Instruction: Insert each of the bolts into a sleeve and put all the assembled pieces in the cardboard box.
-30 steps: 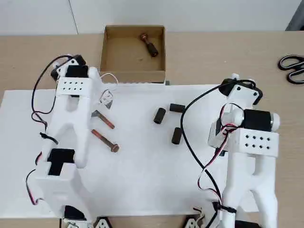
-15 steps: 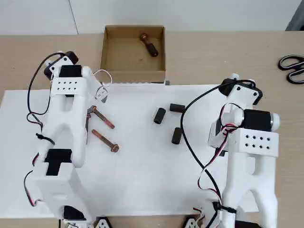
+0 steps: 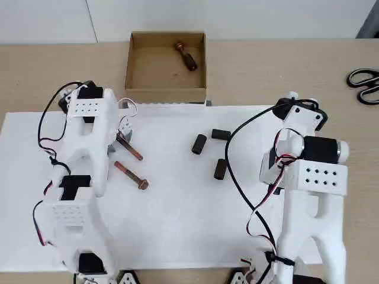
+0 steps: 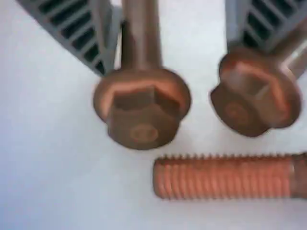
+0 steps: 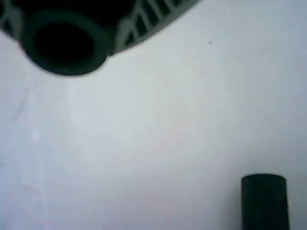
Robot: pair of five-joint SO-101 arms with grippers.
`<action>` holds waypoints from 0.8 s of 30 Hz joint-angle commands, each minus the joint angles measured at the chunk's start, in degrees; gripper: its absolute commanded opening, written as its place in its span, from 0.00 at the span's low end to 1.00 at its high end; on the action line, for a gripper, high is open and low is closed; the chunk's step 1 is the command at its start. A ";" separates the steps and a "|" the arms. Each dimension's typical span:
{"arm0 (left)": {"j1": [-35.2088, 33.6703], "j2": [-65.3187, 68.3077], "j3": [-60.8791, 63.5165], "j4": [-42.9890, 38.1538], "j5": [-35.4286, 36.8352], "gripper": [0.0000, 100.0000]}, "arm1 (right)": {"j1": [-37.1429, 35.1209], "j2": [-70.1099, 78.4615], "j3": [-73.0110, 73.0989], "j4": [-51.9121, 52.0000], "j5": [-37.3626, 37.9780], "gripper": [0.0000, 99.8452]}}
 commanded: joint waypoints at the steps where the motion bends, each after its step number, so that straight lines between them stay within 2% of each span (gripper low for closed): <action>1: 0.00 -0.18 -1.98 -2.46 -0.35 0.11 | 0.57 -1.71 -0.26 -0.31 0.26 0.00; 8: 1.05 0.26 -1.98 -6.07 -1.58 0.03 | 0.57 -1.71 -0.26 -0.31 0.26 0.00; 17: 1.58 8.35 -2.33 -6.07 -1.58 0.03 | 0.57 -1.71 -0.26 -0.31 0.26 0.00; 24: 1.93 8.62 -2.33 -5.89 -1.58 0.04 | 0.57 -1.71 -0.26 -0.31 0.26 0.00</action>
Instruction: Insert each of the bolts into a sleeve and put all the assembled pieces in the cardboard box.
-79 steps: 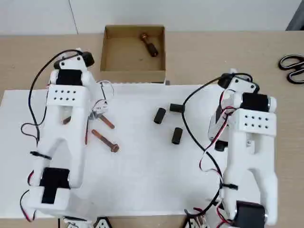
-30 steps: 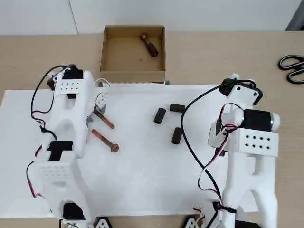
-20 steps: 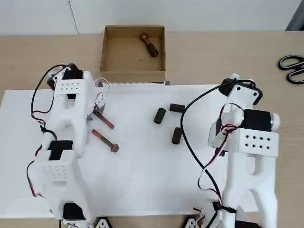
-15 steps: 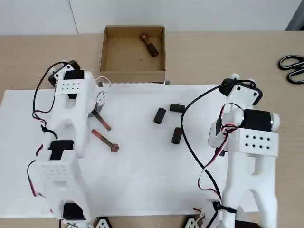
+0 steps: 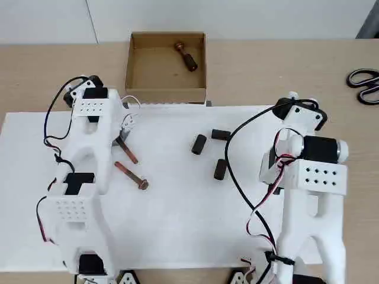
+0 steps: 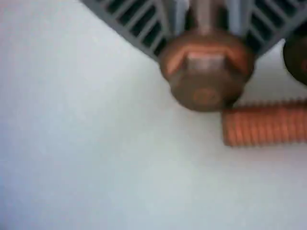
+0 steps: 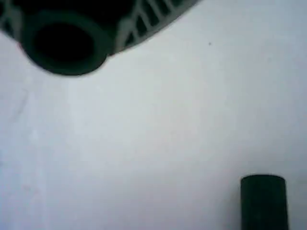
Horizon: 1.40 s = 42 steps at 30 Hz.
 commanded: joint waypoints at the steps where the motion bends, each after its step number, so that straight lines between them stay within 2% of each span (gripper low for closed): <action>1: 0.62 2.81 0.22 -0.62 -0.09 0.03 | 0.57 -1.71 -0.26 -0.31 0.35 0.00; 7: 0.79 2.29 -0.57 1.05 -0.18 0.01 | 0.57 -2.24 -1.41 -0.22 0.62 0.00; 14: 3.96 -5.89 -16.22 15.56 -5.54 0.01 | -0.57 -12.88 -5.89 0.40 1.05 0.00; 19: 8.35 -13.19 -26.24 18.99 -10.29 0.00 | -4.18 -22.20 -5.89 0.57 5.27 0.00; 22: 11.87 -17.76 -27.74 20.57 -13.45 0.00 | -6.55 -28.53 -5.80 0.57 7.03 0.00; 27: 16.35 -27.16 -23.96 21.45 -17.23 0.00 | -10.59 -39.34 -3.08 0.57 14.59 0.00; 33: 21.36 -42.64 -18.95 20.66 -25.05 0.00 | -11.03 -51.82 3.78 0.48 22.51 0.00; 42: 23.03 -61.63 -1.10 20.13 -28.57 0.00 | -11.03 -56.48 8.18 -0.92 24.97 0.00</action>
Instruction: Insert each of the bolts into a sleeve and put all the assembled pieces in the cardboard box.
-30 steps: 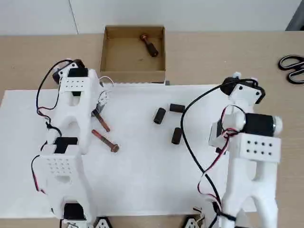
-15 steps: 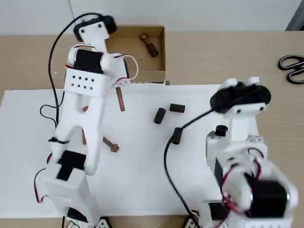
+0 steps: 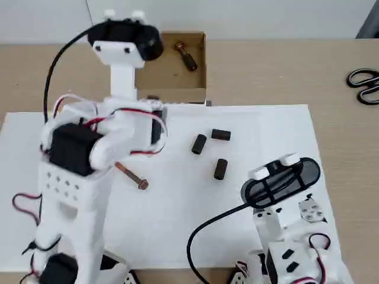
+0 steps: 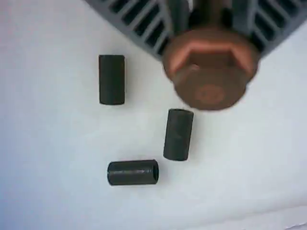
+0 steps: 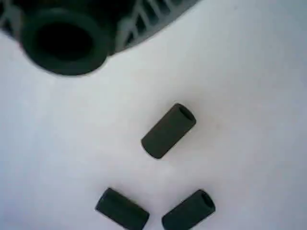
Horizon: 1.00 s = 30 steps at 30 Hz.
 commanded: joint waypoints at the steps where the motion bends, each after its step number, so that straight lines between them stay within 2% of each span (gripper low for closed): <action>1: -0.18 -9.14 6.90 -0.26 -1.49 0.00 | -0.13 -0.22 0.18 -1.19 0.53 0.00; 6: -0.26 -22.33 22.11 -5.45 -5.71 0.00 | -0.22 -0.84 3.87 -4.26 0.53 0.00; 10: -0.26 -37.10 39.16 -17.14 -7.91 0.00 | -0.31 -0.84 7.38 -8.92 0.09 0.00; 13: -0.26 -49.49 52.44 -26.46 -7.47 0.00 | -3.21 -0.92 10.37 -11.74 0.00 0.00; 19: -5.45 -70.51 74.68 -38.95 -1.23 0.01 | -10.33 -0.92 15.65 -16.31 -5.36 0.00; 24: -6.95 -83.34 84.62 -40.26 6.07 0.01 | -16.75 -0.92 23.12 -22.55 -6.42 0.00; 30: -8.26 -82.55 86.55 -41.32 14.68 0.01 | -25.19 -0.92 32.26 -35.38 -6.42 0.00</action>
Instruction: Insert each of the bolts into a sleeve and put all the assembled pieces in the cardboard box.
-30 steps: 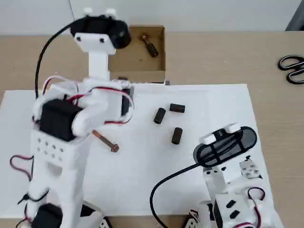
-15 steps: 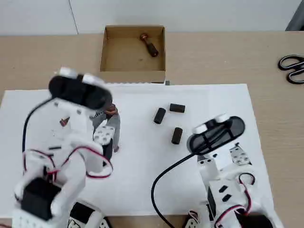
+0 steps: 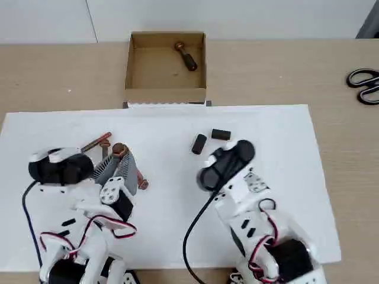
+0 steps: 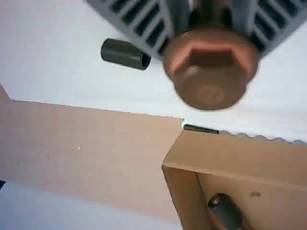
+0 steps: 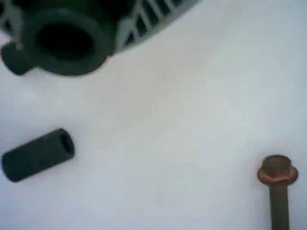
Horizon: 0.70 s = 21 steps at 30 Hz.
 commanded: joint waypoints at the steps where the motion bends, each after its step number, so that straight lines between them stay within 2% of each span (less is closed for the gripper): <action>1: -0.35 -0.88 0.75 -3.60 3.96 0.01 | -4.88 -0.48 3.69 -8.57 -0.53 0.00; 6: -0.18 -1.49 5.76 -9.23 6.15 0.01 | -9.54 -0.48 10.81 -16.48 -0.53 0.00; 12: 0.53 -1.58 11.91 -20.40 7.38 0.01 | -11.56 0.13 13.71 -17.01 -5.45 0.00; 21: 10.46 -1.67 19.12 -29.27 7.47 0.01 | -12.18 0.22 16.62 -17.01 -6.51 0.00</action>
